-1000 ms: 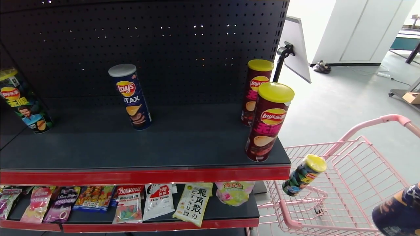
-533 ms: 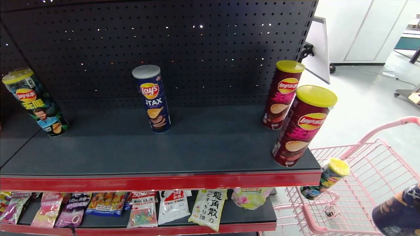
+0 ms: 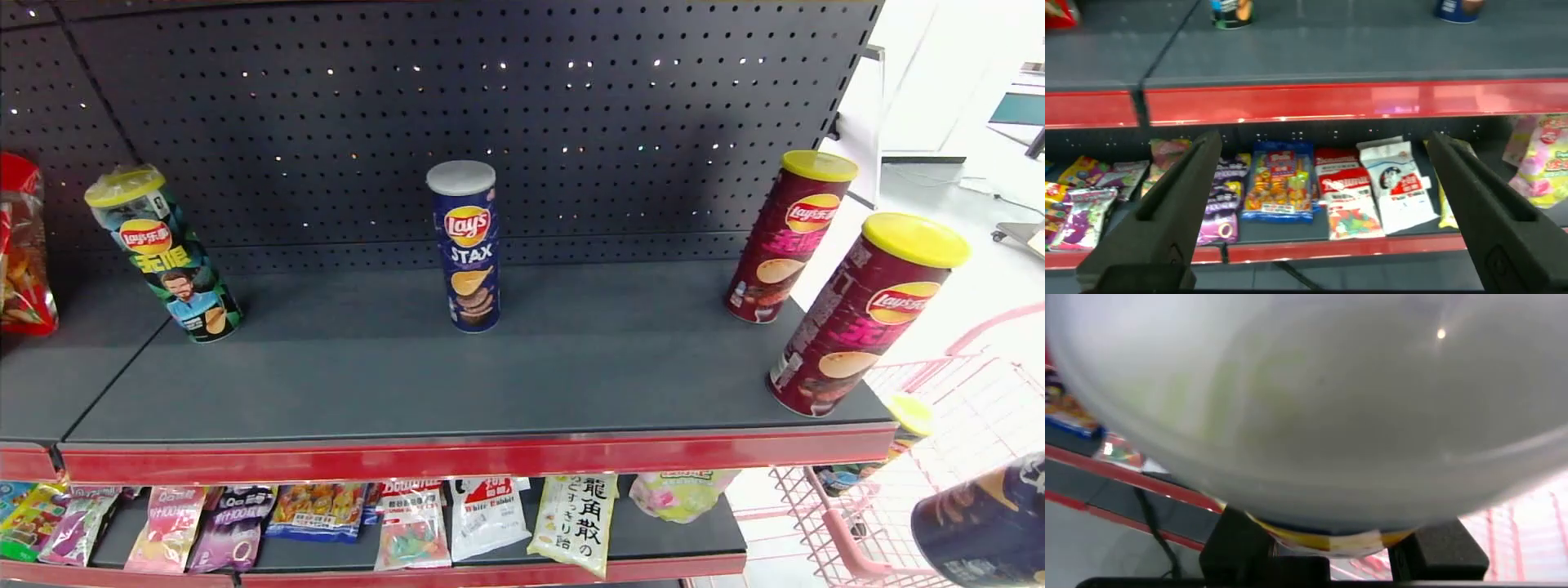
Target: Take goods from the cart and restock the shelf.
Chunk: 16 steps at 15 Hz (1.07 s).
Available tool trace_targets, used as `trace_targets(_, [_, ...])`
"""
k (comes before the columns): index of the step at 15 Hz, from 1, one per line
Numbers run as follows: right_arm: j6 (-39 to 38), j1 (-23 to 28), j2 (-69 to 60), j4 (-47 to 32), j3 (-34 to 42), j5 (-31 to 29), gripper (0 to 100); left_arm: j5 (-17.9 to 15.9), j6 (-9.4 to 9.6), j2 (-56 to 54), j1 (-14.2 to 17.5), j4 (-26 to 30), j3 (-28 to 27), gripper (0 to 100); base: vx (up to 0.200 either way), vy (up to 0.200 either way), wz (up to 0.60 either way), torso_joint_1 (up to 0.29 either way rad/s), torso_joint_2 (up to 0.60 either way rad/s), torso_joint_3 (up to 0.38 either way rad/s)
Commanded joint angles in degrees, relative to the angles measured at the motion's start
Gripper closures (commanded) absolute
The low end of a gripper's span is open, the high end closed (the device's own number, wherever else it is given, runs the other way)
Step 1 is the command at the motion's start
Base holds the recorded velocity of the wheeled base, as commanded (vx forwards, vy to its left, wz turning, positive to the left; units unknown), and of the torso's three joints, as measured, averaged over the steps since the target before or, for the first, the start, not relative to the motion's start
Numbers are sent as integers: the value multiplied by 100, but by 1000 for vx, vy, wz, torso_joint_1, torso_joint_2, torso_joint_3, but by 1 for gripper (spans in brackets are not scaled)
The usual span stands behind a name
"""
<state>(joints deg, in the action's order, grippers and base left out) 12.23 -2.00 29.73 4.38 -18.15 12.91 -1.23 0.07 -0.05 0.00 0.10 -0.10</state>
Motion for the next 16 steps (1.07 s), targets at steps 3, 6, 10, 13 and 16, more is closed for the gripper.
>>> trace_targets(3, [-1,-2,33,-7,-118,599,100,0,1,5,0,-1,1,0,0,200,0,4,5,4])
trace_targets(6, [-1,-2,191,-7,-198,643,100,0,1,5,0,-1,1,0,0,67,0,1,1,1])
trace_targets(10, [-54,-398,446,-7,-338,1012,100,0,1,5,0,-1,1,0,0,0,0,0,0,0])
trace_targets(13, [-45,-1224,683,-7,-549,985,100,0,1,5,0,-1,1,0,200,0,0,1,2,2])
trace_targets(16, [-27,-1584,955,-7,-707,985,100,0,1,5,0,-1,1,0,0,0,0,0,0,0])
